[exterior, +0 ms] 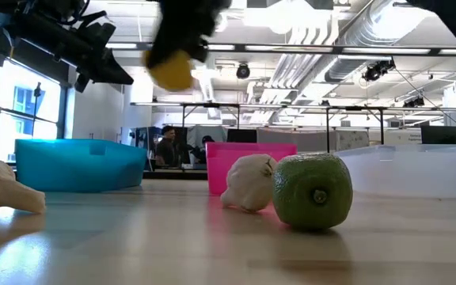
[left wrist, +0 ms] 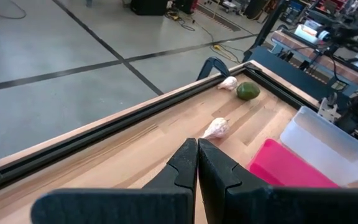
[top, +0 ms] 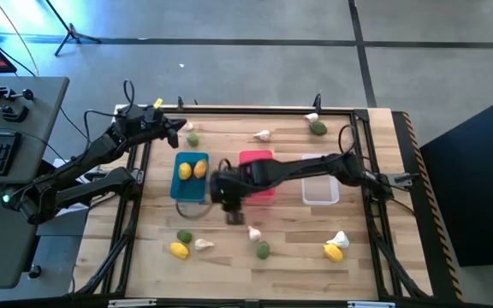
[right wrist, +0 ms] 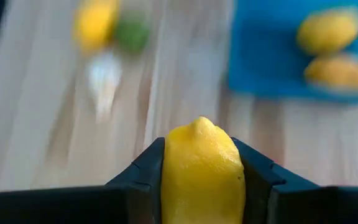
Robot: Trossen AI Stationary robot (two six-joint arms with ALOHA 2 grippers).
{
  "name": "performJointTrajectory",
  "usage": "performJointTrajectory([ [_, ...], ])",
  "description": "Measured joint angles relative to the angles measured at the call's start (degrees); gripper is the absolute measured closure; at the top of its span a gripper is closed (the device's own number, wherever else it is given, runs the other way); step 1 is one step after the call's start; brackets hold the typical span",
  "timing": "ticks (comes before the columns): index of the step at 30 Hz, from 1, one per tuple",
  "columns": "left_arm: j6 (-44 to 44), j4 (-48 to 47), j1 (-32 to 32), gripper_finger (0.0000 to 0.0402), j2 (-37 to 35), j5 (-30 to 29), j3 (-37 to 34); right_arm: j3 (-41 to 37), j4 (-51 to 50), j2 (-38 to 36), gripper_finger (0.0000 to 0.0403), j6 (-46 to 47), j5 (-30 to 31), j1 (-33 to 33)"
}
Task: Sort produce into baskets
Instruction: Put the middle yellow lemon into the blue bin
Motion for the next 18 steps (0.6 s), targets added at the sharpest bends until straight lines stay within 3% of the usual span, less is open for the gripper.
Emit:
performJointTrajectory([
  [6, 0.5, 0.0, -0.8, 0.0401, 0.0, 0.0, 0.0, -1.9, 26.8, 1.5, 0.0288, 13.4, 3.2, -2.8],
  [10, 0.4, 0.0, -0.8, 0.0401, 0.0, -0.6, 0.0, -2.0, 37.8, 5.4, 0.0288, 22.7, 5.9, -3.9],
  [14, -0.9, -0.9, -0.6, 0.0401, 0.0, -4.4, 0.0, -2.0, 40.0, 8.0, 0.0289, 30.8, 9.2, -4.6],
  [18, 0.1, -0.9, -0.2, 0.0401, 0.0, -4.6, 0.0, -2.1, 38.9, 8.9, 0.0289, 35.9, 13.0, -5.2],
])
